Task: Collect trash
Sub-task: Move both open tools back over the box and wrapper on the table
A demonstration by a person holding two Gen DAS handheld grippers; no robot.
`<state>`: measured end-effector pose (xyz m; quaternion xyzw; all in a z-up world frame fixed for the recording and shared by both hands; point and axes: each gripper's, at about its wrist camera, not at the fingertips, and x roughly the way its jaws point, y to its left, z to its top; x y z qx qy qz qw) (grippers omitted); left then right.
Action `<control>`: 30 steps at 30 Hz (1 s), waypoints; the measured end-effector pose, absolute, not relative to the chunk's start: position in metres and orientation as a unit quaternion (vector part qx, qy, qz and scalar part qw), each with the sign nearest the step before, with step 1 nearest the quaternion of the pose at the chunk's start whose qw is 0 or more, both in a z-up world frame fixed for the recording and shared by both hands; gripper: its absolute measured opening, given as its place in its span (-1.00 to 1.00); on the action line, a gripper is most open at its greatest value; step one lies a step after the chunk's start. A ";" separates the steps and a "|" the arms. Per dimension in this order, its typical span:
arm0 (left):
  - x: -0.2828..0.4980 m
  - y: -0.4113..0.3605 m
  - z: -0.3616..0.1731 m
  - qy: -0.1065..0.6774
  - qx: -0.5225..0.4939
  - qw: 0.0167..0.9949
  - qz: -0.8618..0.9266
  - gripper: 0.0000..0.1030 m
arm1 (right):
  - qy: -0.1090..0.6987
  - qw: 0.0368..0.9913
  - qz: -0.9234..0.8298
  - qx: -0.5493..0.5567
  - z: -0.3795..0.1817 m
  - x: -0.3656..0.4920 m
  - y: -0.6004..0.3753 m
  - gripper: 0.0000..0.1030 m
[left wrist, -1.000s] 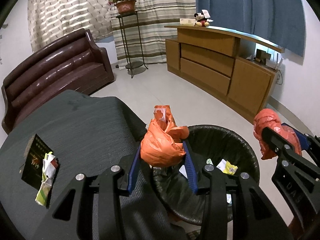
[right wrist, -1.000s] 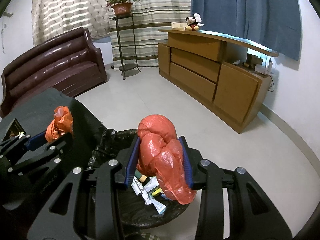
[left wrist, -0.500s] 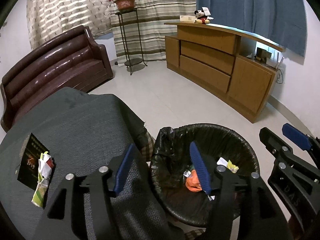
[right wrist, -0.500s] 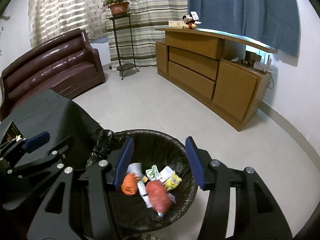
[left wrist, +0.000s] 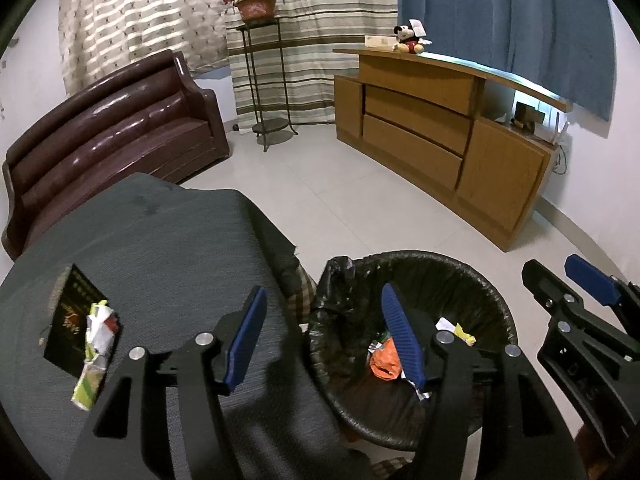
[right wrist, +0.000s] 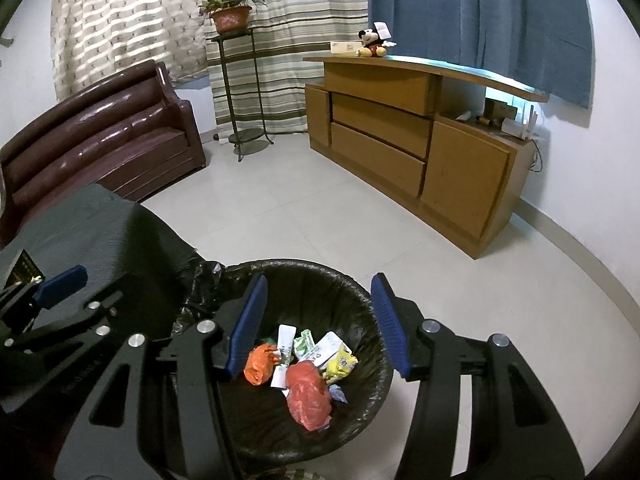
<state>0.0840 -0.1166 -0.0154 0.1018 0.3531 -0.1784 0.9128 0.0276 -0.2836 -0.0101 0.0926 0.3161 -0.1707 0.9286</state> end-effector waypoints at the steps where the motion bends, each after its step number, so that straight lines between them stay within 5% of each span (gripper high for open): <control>1: 0.083 -0.113 -0.013 0.352 0.101 0.914 -0.176 0.15 | 0.316 0.929 -0.168 0.093 -0.009 0.028 -0.282 0.03; 30: 0.062 0.082 0.011 0.342 0.037 0.939 -0.029 0.17 | 0.320 0.947 -0.014 0.011 0.019 0.041 -0.103 0.03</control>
